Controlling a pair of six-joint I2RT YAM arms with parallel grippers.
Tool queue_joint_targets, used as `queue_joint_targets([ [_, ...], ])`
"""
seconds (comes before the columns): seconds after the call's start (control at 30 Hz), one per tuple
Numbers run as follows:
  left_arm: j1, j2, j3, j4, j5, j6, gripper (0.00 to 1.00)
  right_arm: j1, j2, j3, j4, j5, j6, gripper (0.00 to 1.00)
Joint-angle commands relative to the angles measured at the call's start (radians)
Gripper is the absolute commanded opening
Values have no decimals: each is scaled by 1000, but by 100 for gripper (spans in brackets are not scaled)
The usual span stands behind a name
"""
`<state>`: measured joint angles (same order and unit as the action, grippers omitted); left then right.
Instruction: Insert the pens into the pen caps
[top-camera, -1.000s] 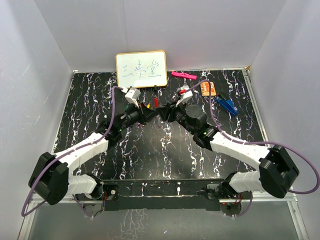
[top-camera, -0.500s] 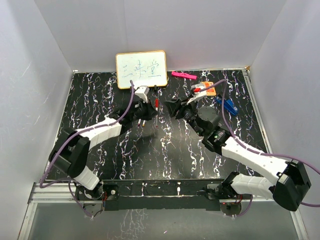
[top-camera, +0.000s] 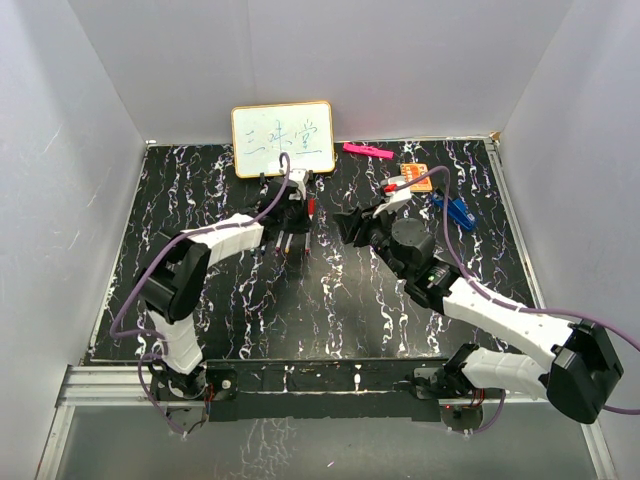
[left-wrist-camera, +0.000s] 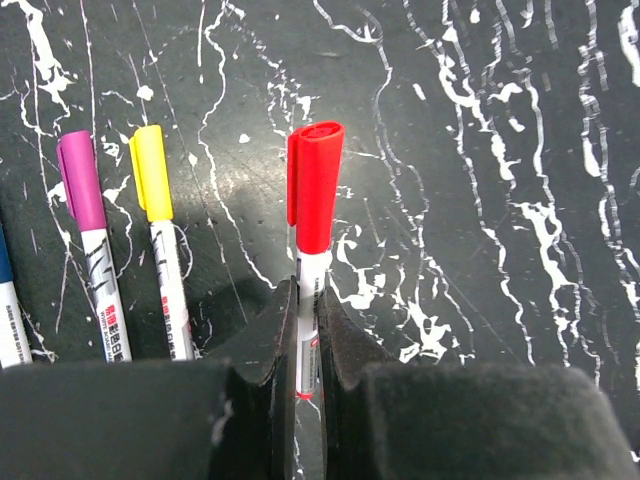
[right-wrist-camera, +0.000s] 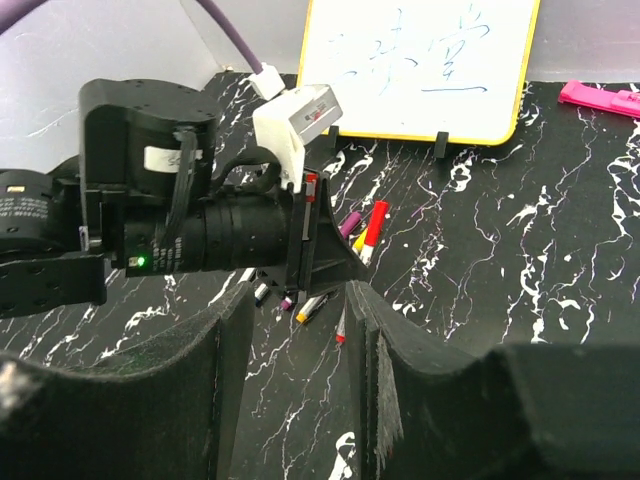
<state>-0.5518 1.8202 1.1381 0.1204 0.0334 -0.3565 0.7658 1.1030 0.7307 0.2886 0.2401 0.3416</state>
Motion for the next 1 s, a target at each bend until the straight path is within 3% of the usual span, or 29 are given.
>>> queue_joint_targets([
  [0.0,10,35,80,-93,-44,36,0,3,-38,-7,26,28,-12,39],
  [0.87,30,217,181,-186,-72,43,0,1,-30,-24,16,62,-12,40],
  [0.97,29,215,184,-191,-68,39,14,2,-29,-24,16,59,-13,40],
])
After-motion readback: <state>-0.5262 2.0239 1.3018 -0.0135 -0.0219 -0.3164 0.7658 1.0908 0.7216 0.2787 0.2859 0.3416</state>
